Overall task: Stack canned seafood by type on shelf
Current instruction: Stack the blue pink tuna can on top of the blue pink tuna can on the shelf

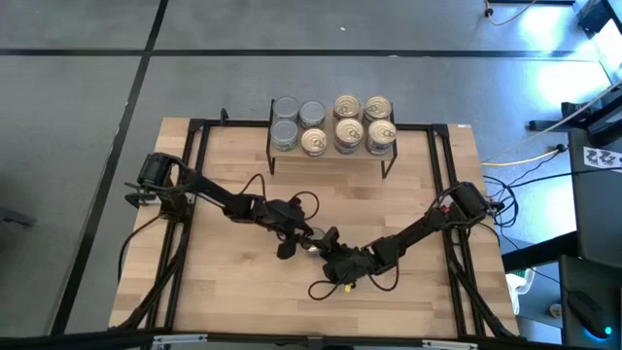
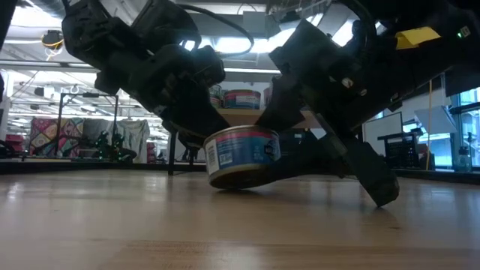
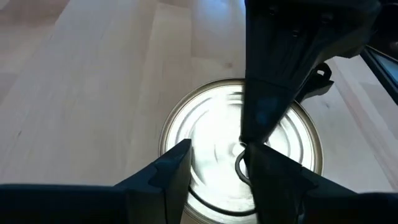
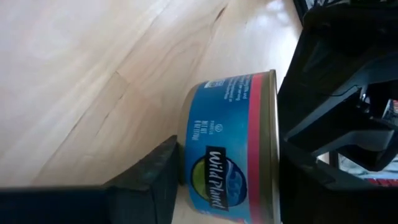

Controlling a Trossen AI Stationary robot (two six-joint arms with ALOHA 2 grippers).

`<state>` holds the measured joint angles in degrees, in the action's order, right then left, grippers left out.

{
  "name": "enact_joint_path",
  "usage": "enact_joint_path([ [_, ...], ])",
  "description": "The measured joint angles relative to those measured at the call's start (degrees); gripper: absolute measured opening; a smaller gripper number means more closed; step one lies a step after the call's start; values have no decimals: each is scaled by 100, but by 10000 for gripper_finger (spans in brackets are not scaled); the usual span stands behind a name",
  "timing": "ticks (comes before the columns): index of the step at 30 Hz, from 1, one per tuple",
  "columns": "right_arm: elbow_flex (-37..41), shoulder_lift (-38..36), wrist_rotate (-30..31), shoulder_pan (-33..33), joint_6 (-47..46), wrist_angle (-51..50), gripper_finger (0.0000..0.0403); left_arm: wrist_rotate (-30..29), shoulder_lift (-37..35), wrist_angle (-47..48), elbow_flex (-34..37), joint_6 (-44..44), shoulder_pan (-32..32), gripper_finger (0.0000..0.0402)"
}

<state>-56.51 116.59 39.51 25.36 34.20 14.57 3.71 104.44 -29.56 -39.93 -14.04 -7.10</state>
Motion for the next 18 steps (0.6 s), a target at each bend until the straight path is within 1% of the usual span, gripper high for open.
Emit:
enact_joint_path([
  [3, 4, -64, 40, 20, -48, 19, 199, 48, -56, 50, -10, 15, 73, 157],
  [6, 10, -271, 113, 9, 9, -81, 198, -9, -275, 234, -10, 212, 170, 157],
  [11, 52, -793, 192, -24, 81, -399, 194, -76, -975, 784, -5, 613, 343, 157],
  [15, 32, -1210, 243, -17, 86, -691, 194, -416, -1528, 1473, -28, 918, 472, 157],
  [17, 30, -1421, 277, -19, 99, -867, 194, -488, -1821, 1823, -27, 1028, 522, 157],
  [18, 30, -1554, 420, -10, 87, -995, 194, -507, -1948, 2013, -11, 1111, 539, 157],
])
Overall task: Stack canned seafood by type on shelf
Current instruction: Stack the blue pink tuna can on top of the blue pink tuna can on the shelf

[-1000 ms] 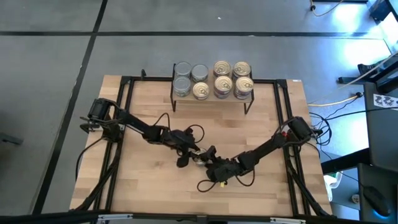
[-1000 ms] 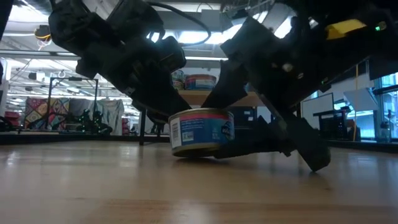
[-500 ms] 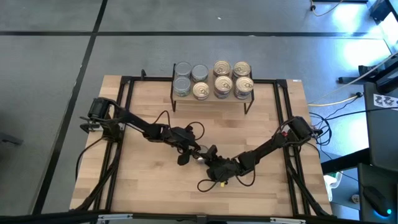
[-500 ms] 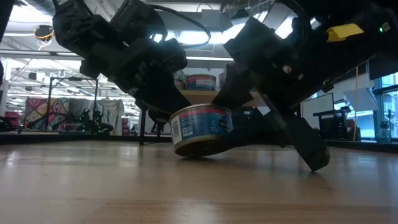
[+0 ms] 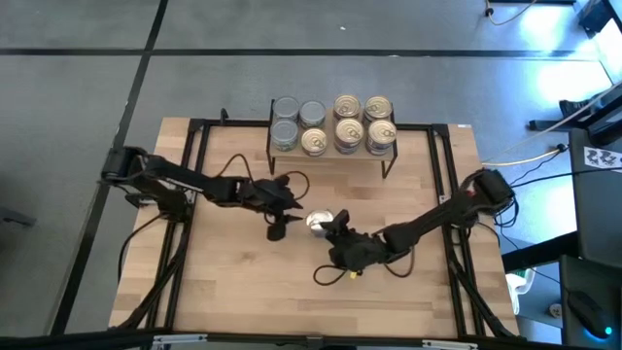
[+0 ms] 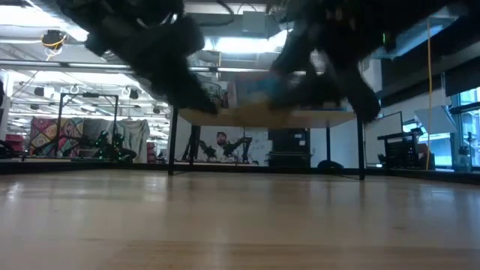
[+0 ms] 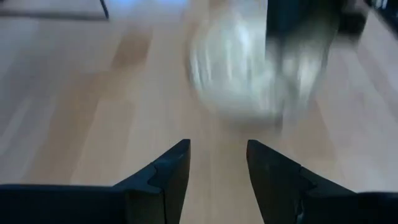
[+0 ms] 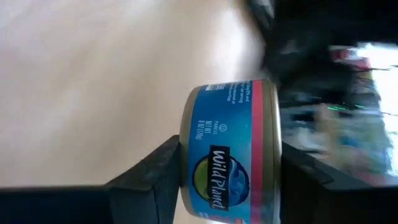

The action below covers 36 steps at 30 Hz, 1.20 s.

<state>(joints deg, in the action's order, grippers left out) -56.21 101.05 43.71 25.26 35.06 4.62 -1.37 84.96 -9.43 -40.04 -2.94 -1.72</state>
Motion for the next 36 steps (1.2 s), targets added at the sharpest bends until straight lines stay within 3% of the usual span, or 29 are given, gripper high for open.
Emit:
enact_joint_path([
  [4, -30, -371, 328, -88, 6, -168, 194, 15, -511, 193, 302, 194, -24, 157],
  [13, -25, -1098, 310, -494, 593, -84, 193, -16, -1654, -76, 1188, 203, 217, 157],
  [20, -500, -1326, 422, -1045, 1027, 188, 193, -30, -2007, -178, 1447, 313, 340, 157],
  [30, -610, -1227, -1291, -2895, 1065, 827, 193, -31, -2030, -256, 1476, 392, 354, 157],
  [36, -610, -977, -1931, -3513, 1005, 1035, 193, -58, -2031, -337, 1467, 510, 363, 157],
])
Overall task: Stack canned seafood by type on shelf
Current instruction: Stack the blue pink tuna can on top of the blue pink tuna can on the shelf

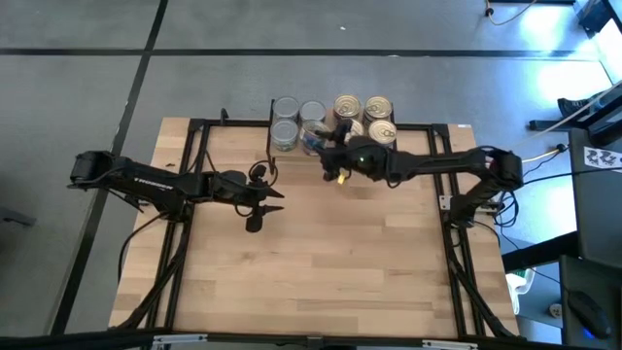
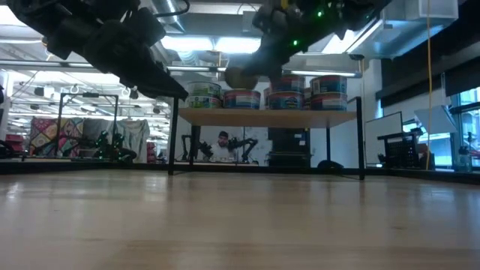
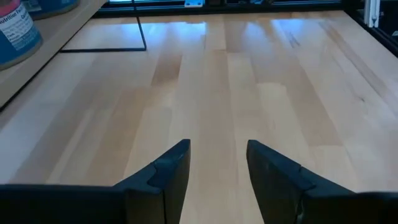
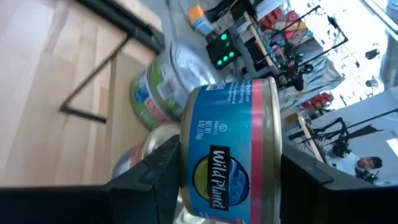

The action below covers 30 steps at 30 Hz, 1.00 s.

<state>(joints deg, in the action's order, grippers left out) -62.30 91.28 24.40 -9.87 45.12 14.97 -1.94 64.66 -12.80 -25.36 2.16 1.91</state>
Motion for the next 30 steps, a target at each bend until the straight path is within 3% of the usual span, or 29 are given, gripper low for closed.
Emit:
enact_joint_path([
  [9, 4, 88, 14, -30, 318, -107, 194, -30, 1, 5, 0, -10, 0, 157],
  [15, 2, 88, 68, -125, 139, -177, 295, -30, -2, 7, 0, -12, 0, 157],
  [19, 2, 88, 51, -116, -116, -195, 332, -30, 0, 7, 0, -10, 0, 157],
  [26, 2, 88, -201, -105, -605, -320, 329, -30, -1, 13, -2, -25, 0, 157],
  [30, 2, 88, 82, -113, -1058, -144, 317, -30, 1, 13, -2, -58, 0, 157],
])
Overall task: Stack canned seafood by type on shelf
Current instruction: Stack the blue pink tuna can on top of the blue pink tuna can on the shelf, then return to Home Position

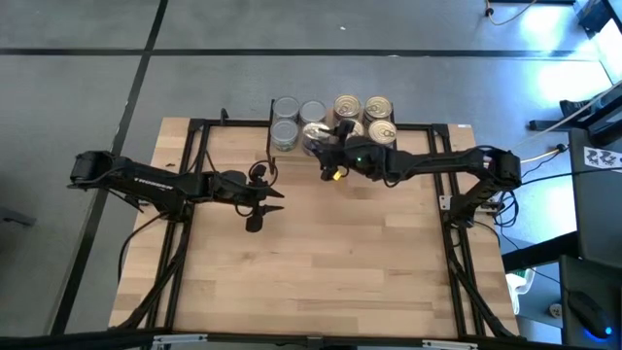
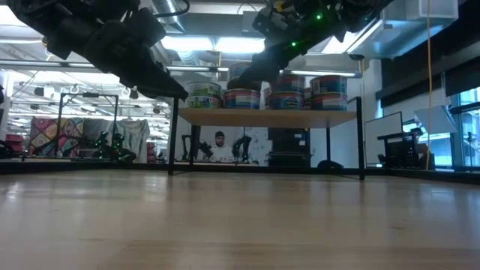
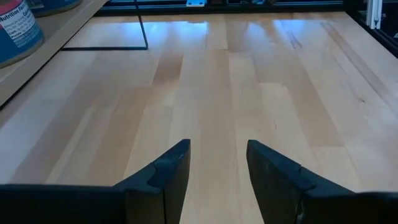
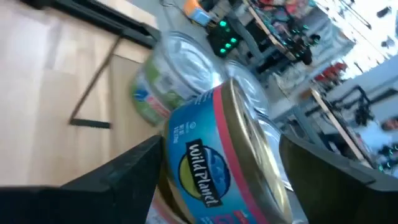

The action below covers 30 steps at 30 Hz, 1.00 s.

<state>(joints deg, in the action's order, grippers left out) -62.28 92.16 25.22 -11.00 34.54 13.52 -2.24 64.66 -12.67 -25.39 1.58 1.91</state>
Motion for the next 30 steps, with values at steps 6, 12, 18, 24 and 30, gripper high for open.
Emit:
enact_joint_path([
  [6, -5, 0, 50, -39, -183, -102, 308, 0, 0, 0, -2, -4, 0, 157],
  [12, -6, 0, -253, -25, -217, -306, 308, 2, -1, 3, -2, -9, 0, 157],
  [18, -6, -114, -150, 89, -160, -269, 308, 2, 0, 2, -2, -9, 1, 157],
  [24, -6, -744, -42, 733, -683, -1070, 308, 2, -2, 2, -4, -6, 2, 157],
  [30, 167, -1239, -2006, 952, -2225, -2417, 300, 4, -2, -91, 35, 157, 115, 157],
])
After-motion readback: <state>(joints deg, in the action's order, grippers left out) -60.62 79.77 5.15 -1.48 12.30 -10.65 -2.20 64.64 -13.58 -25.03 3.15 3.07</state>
